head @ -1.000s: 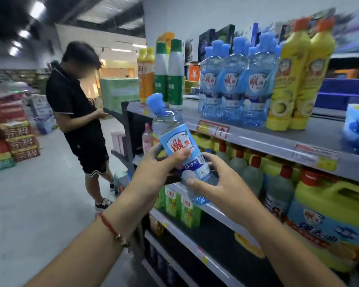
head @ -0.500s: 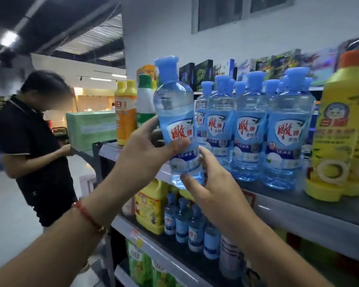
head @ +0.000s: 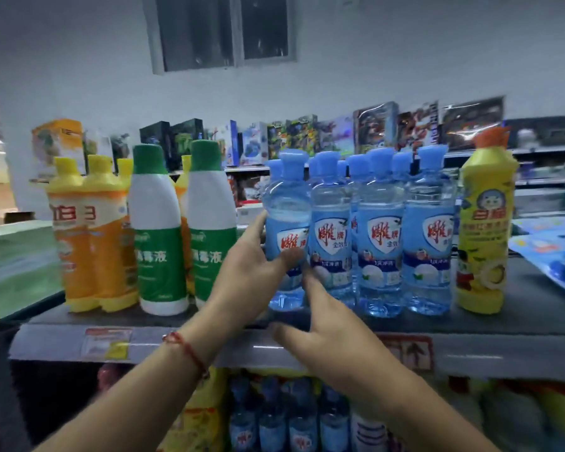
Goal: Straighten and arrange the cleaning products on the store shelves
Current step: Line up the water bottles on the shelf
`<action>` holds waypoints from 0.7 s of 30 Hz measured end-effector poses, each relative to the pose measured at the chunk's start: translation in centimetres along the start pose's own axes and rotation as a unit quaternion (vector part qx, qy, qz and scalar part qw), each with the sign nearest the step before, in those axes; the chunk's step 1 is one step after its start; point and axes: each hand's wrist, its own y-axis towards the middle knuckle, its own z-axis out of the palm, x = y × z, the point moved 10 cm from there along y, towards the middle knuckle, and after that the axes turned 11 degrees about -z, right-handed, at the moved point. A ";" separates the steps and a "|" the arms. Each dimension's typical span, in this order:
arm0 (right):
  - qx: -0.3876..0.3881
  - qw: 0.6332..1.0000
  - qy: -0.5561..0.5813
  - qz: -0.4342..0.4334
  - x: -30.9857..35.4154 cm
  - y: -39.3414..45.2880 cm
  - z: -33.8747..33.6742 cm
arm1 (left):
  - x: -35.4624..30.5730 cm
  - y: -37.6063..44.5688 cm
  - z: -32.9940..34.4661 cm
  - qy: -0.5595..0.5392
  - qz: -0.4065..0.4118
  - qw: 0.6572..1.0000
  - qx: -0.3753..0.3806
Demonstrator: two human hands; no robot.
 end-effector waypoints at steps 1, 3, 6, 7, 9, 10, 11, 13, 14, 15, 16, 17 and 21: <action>-0.007 1.000 -0.017 0.010 0.1 0.0 0.0 | 0.2 0.4 0.1 0.002 0.006 1.000 0.011; -0.025 0.998 -0.050 0.020 0.4 0.1 -0.1 | 0.4 1.1 0.3 0.025 0.017 0.999 0.020; -0.030 0.992 -0.123 0.022 0.7 0.5 0.3 | 0.8 1.5 0.4 0.089 0.009 0.996 0.004; -0.025 0.987 -0.156 0.021 0.8 0.6 0.6 | 1.1 1.5 0.5 0.114 0.002 0.993 -0.005; -0.016 0.977 -0.210 0.024 0.7 0.6 1.1 | 1.5 1.4 0.5 0.132 -0.008 0.991 -0.013; -0.015 0.974 -0.227 0.024 0.7 0.6 1.3 | 1.6 1.3 0.6 0.134 -0.012 0.991 -0.012; -0.015 0.971 -0.239 0.024 0.6 0.6 1.5 | 1.7 1.2 0.7 0.144 -0.016 0.989 -0.010; -0.010 0.965 -0.260 0.020 0.8 0.5 1.8 | 2.0 0.7 0.9 0.173 -0.023 0.985 0.004; -0.007 0.964 -0.267 0.021 0.8 0.4 1.8 | 2.0 0.5 0.8 0.187 -0.020 0.982 0.014; -0.003 0.962 -0.270 0.023 0.9 0.3 1.8 | 2.0 0.1 0.7 0.202 -0.015 0.979 0.023; 0.002 0.962 -0.272 0.023 0.9 0.3 1.6 | 1.6 -0.5 0.6 0.224 -0.009 0.974 0.033; 0.008 0.961 -0.275 0.023 1.1 0.2 1.4 | 1.2 -1.3 0.4 0.265 0.004 0.963 0.043; 0.034 0.943 -0.332 0.005 3.6 0.1 -0.2 | -3.3 -5.0 -2.9 0.466 0.160 0.868 -0.059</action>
